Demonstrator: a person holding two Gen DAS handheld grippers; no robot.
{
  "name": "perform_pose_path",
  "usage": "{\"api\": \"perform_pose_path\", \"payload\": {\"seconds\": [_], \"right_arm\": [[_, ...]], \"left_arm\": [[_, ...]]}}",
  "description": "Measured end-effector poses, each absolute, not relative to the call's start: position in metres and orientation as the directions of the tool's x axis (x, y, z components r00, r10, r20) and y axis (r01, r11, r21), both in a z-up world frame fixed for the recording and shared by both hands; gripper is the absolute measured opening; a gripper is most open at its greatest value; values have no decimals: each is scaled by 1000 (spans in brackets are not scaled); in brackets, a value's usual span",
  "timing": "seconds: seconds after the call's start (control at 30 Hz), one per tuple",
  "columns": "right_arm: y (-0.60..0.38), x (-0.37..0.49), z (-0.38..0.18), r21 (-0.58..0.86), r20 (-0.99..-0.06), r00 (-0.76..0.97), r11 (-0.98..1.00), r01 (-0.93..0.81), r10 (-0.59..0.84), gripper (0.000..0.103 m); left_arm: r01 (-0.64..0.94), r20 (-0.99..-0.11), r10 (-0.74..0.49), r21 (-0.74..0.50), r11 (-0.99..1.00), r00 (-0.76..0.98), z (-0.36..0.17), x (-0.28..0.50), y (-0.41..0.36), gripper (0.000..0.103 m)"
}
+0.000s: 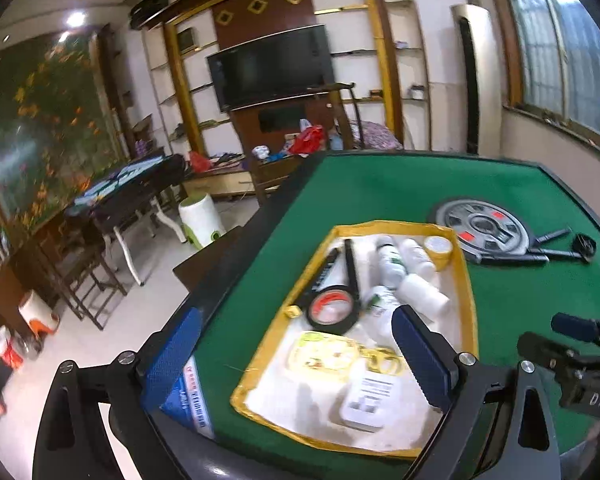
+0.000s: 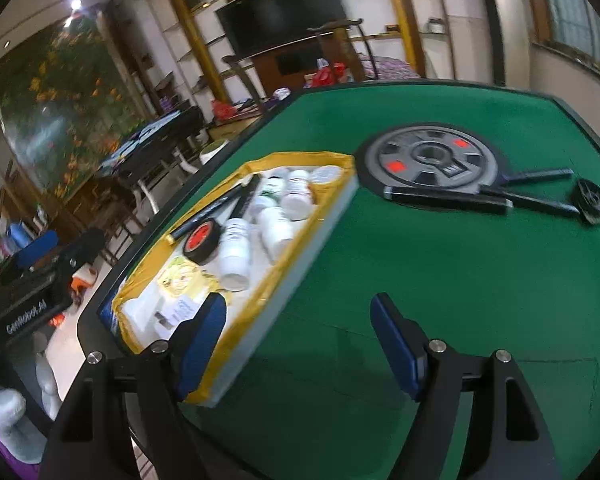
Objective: Organize rigid objects
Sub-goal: 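Lower marker and plug adapter into the tray and open both tools, then move both open tools from the tray toward the markers beside the grey disc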
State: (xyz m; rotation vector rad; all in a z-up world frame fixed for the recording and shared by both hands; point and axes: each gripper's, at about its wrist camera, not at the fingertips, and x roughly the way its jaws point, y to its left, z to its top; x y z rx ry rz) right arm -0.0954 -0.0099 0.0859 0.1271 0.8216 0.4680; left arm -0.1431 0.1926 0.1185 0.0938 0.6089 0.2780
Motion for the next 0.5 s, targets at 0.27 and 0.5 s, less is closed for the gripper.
{"api": "perform_pose_path", "payload": {"seconds": [0.27,0.5], "right_arm": [[-45,-102,86,317,-652,613,895,-315,447,74],[-79,-104,81,346,-640,637,901,-260,430,75]], "left_arm": [[-151,-574,248,212,966,780,120,-141,149,98],[-82,-609,207,226,971,765,115,-138,121,98]]}}
